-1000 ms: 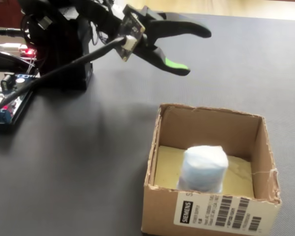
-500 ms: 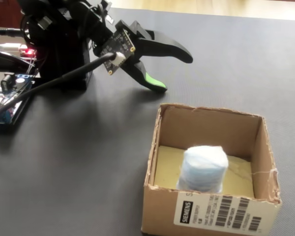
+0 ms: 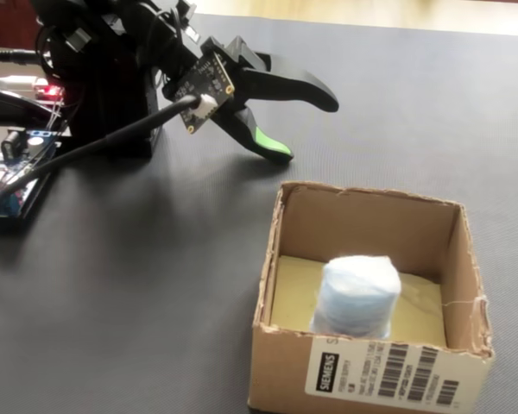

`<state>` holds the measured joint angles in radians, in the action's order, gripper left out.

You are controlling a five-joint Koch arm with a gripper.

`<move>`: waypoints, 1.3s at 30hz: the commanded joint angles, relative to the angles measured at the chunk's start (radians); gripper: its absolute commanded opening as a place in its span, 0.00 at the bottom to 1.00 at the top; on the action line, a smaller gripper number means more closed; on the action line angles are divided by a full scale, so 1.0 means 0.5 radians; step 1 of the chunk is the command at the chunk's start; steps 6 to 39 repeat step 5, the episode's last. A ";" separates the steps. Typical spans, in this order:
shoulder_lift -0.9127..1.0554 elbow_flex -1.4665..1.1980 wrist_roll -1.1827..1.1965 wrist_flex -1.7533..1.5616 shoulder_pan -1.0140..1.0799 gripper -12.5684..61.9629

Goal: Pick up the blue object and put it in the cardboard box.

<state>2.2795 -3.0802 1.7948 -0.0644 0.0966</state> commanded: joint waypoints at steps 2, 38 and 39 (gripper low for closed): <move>0.178 -0.077 0.000 0.233 0.000 0.63; 0.178 -0.077 0.000 0.233 0.000 0.63; 0.178 -0.077 0.000 0.233 0.000 0.63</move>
